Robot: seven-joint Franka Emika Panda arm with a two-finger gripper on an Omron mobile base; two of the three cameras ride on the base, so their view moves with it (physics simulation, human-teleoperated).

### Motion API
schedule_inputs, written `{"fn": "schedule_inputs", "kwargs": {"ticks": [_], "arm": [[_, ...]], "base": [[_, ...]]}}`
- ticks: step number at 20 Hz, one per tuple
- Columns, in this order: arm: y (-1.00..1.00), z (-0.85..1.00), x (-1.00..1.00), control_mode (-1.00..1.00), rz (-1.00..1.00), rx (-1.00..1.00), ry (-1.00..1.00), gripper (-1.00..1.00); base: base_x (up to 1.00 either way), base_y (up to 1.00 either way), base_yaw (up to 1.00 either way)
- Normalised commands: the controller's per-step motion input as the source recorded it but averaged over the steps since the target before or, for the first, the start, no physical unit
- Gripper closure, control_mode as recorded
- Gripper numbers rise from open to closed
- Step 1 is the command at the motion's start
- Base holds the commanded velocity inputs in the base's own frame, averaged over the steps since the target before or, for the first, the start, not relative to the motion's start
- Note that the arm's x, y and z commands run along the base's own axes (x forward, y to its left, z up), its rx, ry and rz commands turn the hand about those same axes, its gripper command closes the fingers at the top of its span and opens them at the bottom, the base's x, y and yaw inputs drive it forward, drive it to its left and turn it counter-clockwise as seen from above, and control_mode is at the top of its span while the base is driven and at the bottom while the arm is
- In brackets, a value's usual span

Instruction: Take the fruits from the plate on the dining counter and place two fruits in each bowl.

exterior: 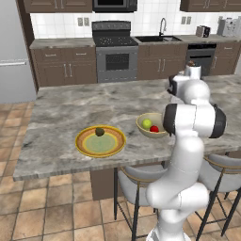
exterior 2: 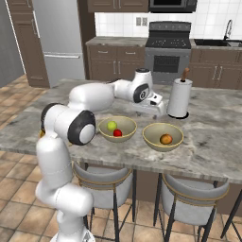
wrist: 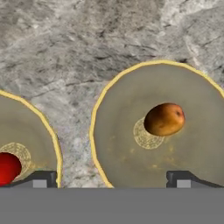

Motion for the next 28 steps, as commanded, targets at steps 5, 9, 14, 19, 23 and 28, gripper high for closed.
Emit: {"fn": "schedule_inputs", "kwargs": {"ticks": [5, 9, 14, 19, 23, 28], "arm": [[0.81, 0.21, 0.07, -1.00, 0.10, 0.09, -0.03, -1.00], [1.00, 0.34, -0.17, -1.00, 0.20, 0.04, 0.00, -1.00], [1.00, 0.47, -0.14, -1.00, 0.27, 0.01, 0.00, -1.00], [0.95, 0.16, 0.00, -1.00, 0.28, 0.03, 0.00, -1.00], [1.00, 0.00, 0.00, -1.00, 0.30, 0.00, 0.00, -1.00], [0.91, -0.11, 0.00, -1.00, 0.24, 0.00, 0.00, -1.00]], "base": [[0.00, 0.00, 0.00], [0.00, 0.00, 0.00], [0.00, 0.00, 0.00], [0.00, 0.00, 0.00], [0.00, 0.00, 0.00], [0.00, 0.00, 0.00]]}}
